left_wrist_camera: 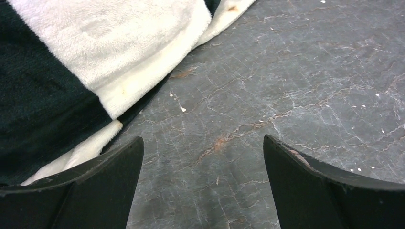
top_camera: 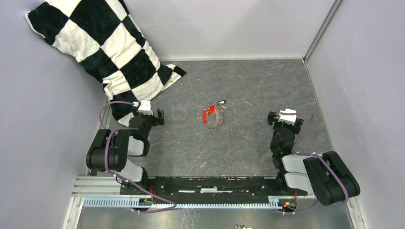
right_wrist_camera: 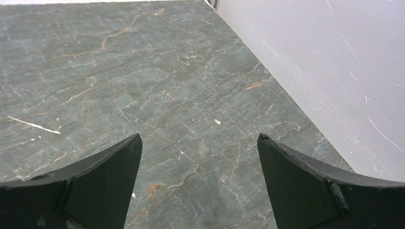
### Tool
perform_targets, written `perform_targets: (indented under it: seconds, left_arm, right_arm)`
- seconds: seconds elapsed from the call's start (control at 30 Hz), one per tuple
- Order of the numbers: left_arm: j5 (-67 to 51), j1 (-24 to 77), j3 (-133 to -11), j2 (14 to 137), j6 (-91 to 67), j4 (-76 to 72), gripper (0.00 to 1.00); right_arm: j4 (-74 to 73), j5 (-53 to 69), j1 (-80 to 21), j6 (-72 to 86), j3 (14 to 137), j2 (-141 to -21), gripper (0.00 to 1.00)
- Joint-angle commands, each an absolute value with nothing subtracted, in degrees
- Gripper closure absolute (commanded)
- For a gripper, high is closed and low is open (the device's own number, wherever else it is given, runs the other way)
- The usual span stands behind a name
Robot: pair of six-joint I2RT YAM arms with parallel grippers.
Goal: Put the keys on the keyring
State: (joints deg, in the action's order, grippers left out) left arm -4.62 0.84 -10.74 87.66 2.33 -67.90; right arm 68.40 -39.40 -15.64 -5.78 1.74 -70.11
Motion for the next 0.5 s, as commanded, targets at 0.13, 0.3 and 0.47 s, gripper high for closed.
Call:
perform_targets:
  seconds: [0.13,0.3,0.47]
  left_arm:
    - [-1.1,0.5,-13.3,88.4,0.2,-69.1,0.00]
    - [-1.1,0.5,-13.3,88.4,0.2,-69.1,0.00]
    - [-1.1,0.5,-13.3,88.4,0.2,-69.1,0.00]
  right_arm:
    - [78.6,-48.4,-15.4,1.6,-8.0,-63.0,0.02]
    - [73.6,-47.1,-15.3,2.5,-10.1,-57.0,0.02]
    - [71.3,-44.7,-15.3,-1.7,-10.4,-55.7,0.02]
